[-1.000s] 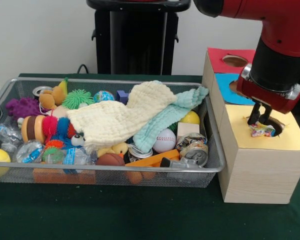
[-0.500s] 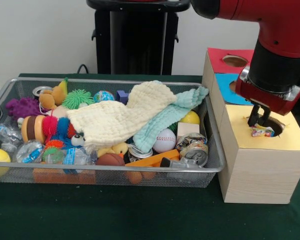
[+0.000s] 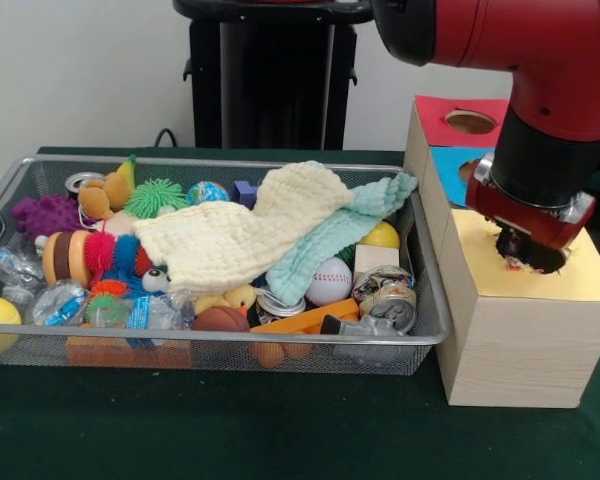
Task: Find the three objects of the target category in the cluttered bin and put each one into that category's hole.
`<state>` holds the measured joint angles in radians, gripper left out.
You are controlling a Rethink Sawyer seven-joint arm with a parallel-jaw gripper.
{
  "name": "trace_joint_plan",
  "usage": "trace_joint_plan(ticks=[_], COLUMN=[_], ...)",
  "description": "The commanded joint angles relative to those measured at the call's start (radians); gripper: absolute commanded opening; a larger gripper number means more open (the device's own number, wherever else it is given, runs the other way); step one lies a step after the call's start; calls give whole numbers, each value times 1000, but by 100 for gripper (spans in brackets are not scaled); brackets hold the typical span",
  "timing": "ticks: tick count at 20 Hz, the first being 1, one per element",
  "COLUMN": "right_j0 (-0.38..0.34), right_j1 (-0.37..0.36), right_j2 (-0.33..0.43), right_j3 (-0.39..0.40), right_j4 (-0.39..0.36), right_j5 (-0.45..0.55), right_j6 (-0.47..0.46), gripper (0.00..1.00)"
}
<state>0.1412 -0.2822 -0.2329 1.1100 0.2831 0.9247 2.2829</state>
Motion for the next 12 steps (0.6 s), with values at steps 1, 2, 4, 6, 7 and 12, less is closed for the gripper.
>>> trace_joint_plan(ticks=[1,2,4,6,7,12], right_j0=[-25,-22,-14,-5,-2,6], right_j1=[79,81,79,71,67,62], right_j2=[90,92,94,94,95,92], right_j3=[-21,-25,-31,-32,-32,-41], right_j4=[17,22,35,48,55,76], right_j5=[-71,-68,-56,-40,-34,-9], right_j6=[136,143,160,178,184,195], gripper=[0,0,0,0,0,0])
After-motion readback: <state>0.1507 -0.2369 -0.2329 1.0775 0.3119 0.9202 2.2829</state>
